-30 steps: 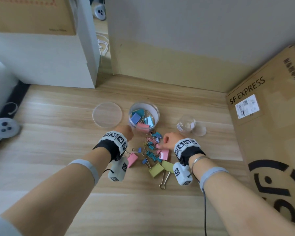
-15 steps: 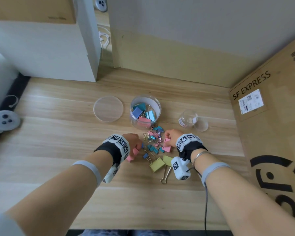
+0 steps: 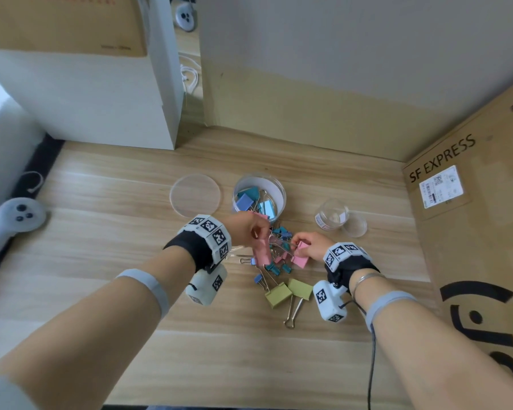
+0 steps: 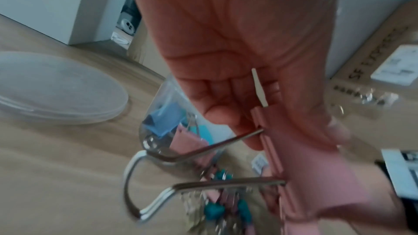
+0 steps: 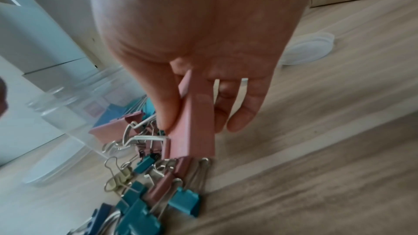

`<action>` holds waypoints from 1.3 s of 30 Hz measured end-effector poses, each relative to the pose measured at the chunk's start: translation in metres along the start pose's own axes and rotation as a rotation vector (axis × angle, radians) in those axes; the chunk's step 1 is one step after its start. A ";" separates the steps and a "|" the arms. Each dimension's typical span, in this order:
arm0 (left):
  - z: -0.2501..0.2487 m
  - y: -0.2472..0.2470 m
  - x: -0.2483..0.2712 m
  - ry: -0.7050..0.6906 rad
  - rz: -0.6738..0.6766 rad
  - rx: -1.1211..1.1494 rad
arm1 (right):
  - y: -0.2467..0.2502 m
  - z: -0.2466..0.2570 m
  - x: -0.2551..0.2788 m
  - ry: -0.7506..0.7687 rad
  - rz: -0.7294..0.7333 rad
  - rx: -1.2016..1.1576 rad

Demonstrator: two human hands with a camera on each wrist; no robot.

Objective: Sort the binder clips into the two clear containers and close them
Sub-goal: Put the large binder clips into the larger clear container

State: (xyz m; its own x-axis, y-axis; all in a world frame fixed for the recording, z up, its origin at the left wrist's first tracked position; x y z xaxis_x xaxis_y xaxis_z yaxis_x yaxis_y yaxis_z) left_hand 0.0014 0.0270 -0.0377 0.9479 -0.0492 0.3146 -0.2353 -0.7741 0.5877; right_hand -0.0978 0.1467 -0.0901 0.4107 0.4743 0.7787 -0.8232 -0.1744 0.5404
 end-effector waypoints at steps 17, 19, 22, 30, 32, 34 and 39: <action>0.019 0.091 -0.040 0.087 -0.606 0.244 | 0.020 -0.001 0.000 -0.007 -0.119 -0.107; 0.023 0.076 -0.051 0.125 -0.497 0.179 | 0.025 -0.005 0.001 -0.014 -0.133 -0.136; 0.032 0.055 -0.062 0.173 -0.298 -0.039 | 0.035 -0.008 0.005 -0.011 -0.170 -0.174; 0.034 0.071 -0.057 0.170 -0.439 -0.177 | 0.077 0.019 0.017 0.114 -0.366 -0.355; 0.037 0.087 -0.045 0.151 -0.606 -0.153 | 0.086 0.038 0.020 0.168 -0.373 -0.395; 0.045 0.095 -0.032 0.161 -0.708 -0.132 | 0.086 0.059 0.018 0.199 -0.349 -0.367; 0.065 0.088 -0.016 0.239 -0.688 0.009 | 0.067 0.110 0.000 0.193 -0.315 -0.103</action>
State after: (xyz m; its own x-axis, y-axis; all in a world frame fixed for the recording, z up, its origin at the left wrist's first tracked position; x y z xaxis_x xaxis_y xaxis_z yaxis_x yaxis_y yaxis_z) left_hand -0.0204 -0.0815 -0.0397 0.8076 0.5890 0.0303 0.4003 -0.5851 0.7053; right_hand -0.1099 0.0404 -0.0192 0.5764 0.6460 0.5004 -0.7078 0.0887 0.7008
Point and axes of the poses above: each hand's wrist, its own x-axis away from the middle knuckle, its own y-axis out of the back of the hand, z = x × y, the point moved 8 cm from there along -x, towards the middle knuckle, and after that the axes turned 9 degrees about -y, right-handed, at the moved point
